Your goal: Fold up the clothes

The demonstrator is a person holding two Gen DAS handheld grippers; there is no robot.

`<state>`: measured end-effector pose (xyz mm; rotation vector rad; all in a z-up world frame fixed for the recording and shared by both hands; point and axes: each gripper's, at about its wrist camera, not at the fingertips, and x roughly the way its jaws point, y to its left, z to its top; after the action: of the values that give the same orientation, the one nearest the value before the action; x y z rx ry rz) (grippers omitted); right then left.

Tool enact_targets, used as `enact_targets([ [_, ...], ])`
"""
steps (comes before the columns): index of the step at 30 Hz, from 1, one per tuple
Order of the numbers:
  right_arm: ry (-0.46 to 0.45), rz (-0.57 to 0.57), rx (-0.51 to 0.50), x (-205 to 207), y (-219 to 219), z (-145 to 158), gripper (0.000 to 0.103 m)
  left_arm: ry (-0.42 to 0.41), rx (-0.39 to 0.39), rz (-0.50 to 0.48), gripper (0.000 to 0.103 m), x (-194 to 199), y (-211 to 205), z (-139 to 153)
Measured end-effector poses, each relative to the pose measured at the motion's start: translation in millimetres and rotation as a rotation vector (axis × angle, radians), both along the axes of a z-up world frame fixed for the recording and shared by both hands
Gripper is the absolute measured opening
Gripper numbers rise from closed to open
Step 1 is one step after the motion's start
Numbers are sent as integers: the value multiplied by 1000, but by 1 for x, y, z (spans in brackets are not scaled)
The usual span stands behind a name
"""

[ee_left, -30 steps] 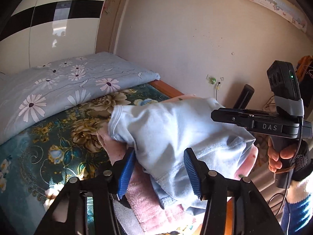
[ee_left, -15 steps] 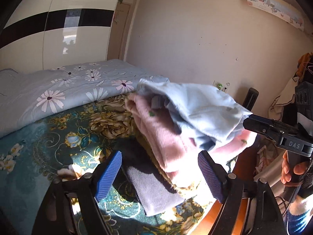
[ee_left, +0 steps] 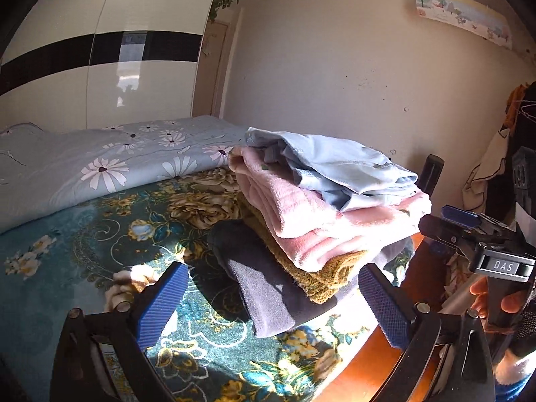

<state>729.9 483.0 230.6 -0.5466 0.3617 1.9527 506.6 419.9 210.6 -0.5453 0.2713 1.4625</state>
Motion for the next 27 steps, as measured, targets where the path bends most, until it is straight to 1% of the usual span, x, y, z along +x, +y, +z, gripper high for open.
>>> enact_targets([
  [2, -14, -10, 7, -1, -8, 0, 101, 24, 8, 24, 103, 2, -5, 1],
  [5, -26, -25, 20, -1, -16, -2, 101, 47, -1, 50, 103, 5, -10, -1],
  [7, -24, -29, 20, -2, -19, -4, 101, 57, -2, 41, 103, 8, -14, -3],
  [12, -37, -48, 19, -5, -25, -8, 101, 44, -21, 13, 103, 11, -21, -3],
  [15, -29, -63, 28, -4, -30, -4, 101, 66, -10, 31, 103, 14, -25, 0],
  [18, -39, -72, 26, -4, -33, -3, 101, 87, -4, 39, 103, 17, -26, 1],
  [23, -62, -80, 14, -5, -38, -5, 101, 64, -19, 45, 103, 16, -29, 0],
  [27, -61, -81, 6, -4, -39, -6, 101, 91, -29, 57, 103, 18, -29, 1],
])
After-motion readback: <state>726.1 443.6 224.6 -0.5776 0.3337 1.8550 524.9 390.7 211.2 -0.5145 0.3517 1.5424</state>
